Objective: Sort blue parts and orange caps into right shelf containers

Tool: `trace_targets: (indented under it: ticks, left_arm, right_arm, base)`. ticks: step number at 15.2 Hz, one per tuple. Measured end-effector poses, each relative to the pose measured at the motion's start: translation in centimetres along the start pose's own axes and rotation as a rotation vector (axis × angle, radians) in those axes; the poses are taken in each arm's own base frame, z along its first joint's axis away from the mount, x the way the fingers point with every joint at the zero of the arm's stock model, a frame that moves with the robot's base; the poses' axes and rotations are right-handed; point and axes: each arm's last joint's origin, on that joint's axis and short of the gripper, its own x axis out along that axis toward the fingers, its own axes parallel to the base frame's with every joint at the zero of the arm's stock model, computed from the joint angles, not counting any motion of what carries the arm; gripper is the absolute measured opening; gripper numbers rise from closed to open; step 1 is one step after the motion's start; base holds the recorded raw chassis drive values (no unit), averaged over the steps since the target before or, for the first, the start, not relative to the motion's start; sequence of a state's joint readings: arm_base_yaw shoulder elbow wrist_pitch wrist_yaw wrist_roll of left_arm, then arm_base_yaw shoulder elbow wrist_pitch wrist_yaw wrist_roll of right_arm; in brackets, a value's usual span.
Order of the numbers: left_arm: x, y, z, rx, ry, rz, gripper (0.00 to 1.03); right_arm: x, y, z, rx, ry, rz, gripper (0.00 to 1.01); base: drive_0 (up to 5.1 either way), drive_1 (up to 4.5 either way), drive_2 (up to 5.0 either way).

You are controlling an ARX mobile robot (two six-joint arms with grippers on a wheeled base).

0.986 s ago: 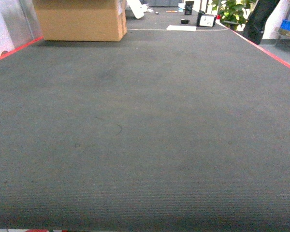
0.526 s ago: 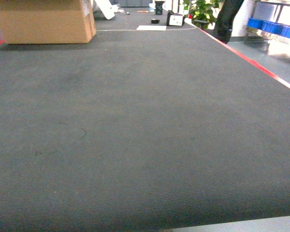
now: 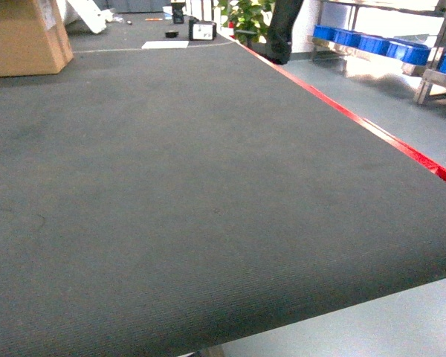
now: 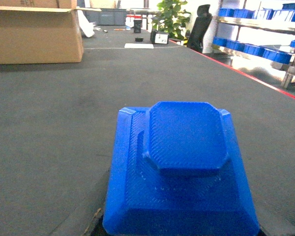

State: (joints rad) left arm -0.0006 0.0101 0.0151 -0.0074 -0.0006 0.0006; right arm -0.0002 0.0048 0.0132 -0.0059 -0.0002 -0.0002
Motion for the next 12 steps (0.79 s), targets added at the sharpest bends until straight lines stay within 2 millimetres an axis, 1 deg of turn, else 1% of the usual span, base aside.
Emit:
trace_targets:
  ticks: [12]
  left_arm:
    - [0.00, 0.00, 0.00, 0.000, 0.000, 0.000, 0.43]
  right_arm:
    - [0.00, 0.00, 0.00, 0.000, 0.000, 0.000, 0.46]
  base:
    - [-1.6, -1.58, -1.6]
